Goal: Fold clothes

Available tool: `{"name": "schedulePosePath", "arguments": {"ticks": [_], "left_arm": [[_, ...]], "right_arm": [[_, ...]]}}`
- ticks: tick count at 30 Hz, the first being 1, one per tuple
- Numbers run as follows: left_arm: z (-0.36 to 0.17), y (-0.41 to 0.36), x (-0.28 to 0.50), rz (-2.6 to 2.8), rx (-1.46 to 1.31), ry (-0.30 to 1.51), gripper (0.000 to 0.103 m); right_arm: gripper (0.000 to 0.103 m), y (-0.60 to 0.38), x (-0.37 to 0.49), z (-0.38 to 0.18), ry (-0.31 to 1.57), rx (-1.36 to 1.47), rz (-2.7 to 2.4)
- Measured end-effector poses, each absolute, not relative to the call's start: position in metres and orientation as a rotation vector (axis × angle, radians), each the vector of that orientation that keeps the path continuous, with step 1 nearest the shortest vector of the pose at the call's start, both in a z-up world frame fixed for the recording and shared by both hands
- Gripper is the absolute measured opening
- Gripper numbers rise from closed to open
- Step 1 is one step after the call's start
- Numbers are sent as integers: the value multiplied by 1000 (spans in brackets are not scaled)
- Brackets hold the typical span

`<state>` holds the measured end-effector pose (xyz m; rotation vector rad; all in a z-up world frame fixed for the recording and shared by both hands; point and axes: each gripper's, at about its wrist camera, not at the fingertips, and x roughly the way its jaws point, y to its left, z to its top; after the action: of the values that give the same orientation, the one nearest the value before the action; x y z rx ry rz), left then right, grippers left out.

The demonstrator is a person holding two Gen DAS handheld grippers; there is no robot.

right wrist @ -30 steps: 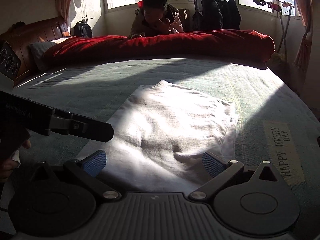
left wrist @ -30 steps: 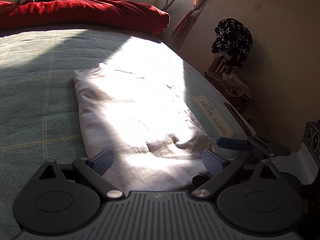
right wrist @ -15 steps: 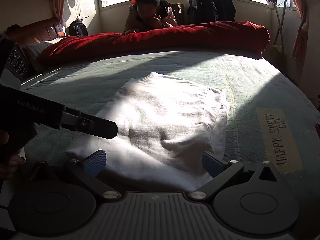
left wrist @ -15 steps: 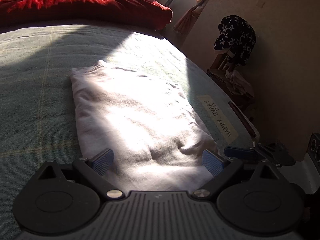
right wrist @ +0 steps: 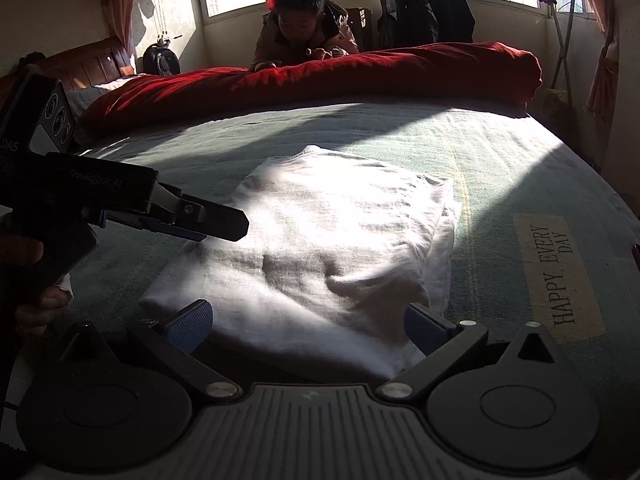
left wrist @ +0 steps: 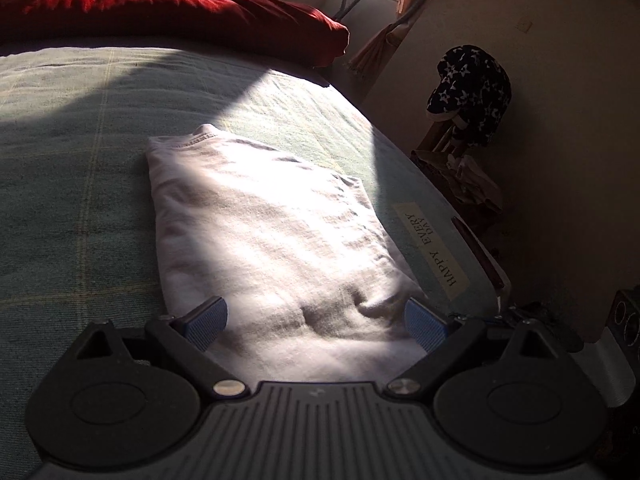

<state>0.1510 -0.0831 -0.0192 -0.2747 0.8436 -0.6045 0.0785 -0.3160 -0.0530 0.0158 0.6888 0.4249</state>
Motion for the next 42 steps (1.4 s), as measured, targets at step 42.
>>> {"name": "schedulePosePath", "arguments": {"ticks": [42], "left_arm": [[-15,-63,106,-528,-281,840,95]], "right_arm": [[103,-332,97,-53,696,128,450]]}}
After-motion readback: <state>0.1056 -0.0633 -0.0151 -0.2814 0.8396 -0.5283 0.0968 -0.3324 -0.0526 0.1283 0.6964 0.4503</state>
